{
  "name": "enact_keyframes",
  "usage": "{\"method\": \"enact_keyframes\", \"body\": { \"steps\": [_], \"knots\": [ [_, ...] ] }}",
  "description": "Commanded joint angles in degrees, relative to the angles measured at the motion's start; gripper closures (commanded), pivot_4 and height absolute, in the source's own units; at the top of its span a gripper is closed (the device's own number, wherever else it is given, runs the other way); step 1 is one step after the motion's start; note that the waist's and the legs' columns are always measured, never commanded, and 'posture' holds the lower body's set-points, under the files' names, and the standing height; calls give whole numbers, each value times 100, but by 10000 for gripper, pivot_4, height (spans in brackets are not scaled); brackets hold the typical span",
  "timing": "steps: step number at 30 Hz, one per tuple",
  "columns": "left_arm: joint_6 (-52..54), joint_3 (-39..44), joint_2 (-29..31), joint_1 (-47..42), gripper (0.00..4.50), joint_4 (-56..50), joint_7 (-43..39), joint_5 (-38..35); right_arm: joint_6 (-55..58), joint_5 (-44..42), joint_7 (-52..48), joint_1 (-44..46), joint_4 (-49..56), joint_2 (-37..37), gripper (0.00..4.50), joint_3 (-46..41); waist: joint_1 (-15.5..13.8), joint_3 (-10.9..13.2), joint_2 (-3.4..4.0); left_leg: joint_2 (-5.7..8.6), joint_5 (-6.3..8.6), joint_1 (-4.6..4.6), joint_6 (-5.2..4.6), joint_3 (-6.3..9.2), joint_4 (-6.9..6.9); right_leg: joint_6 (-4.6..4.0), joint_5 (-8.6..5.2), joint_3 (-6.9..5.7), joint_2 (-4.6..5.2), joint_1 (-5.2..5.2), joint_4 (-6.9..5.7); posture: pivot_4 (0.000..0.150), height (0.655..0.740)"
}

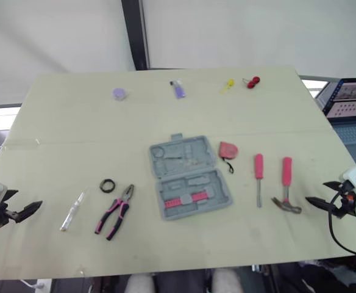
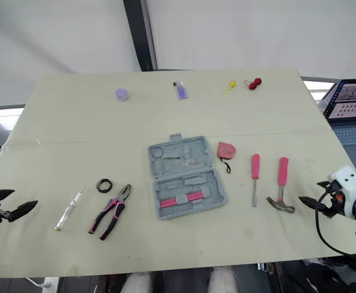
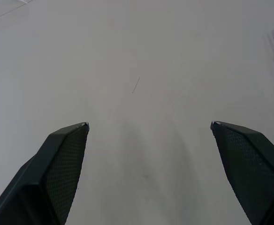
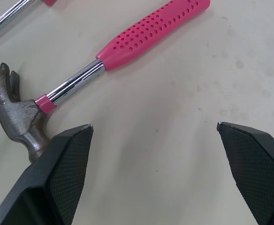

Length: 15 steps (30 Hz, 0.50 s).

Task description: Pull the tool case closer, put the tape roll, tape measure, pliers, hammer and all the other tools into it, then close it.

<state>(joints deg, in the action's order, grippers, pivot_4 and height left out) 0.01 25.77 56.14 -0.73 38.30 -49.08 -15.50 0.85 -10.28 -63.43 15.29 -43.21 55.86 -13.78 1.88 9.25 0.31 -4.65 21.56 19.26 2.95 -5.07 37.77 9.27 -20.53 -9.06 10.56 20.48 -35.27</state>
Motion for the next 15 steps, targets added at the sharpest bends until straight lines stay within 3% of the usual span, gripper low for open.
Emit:
{"method": "enact_keyframes", "body": {
  "steps": [1, 10, 15],
  "knots": [
    [-81, 46, -15, -26, 367, 43, -48, -8, -104, -12, 9, 30, -34, 7, 0, -18, -1, 0, 0, 0, 0, 0, 0, -1, 1, 0, 0, 0, 0, 1, -2, 1500, 7400],
    [-73, -76, 9, -45, 367, 47, -87, 46, -83, -40, -9, 97, -70, -25, 0, -37, 2, 0, 0, -1, 0, -1, -1, -6, 4, 0, 0, 0, 2, 7, -13, 1500, 7400],
    [-18, -264, 32, -26, 367, -419, -179, 104, 695, -615, -174, 430, 609, -146, 0, -250, 28, 0, 0, -3, 1, -4, -1, -10, 6, 0, 0, 0, 2, 9, -18, 1500, 7400]
  ]
}}
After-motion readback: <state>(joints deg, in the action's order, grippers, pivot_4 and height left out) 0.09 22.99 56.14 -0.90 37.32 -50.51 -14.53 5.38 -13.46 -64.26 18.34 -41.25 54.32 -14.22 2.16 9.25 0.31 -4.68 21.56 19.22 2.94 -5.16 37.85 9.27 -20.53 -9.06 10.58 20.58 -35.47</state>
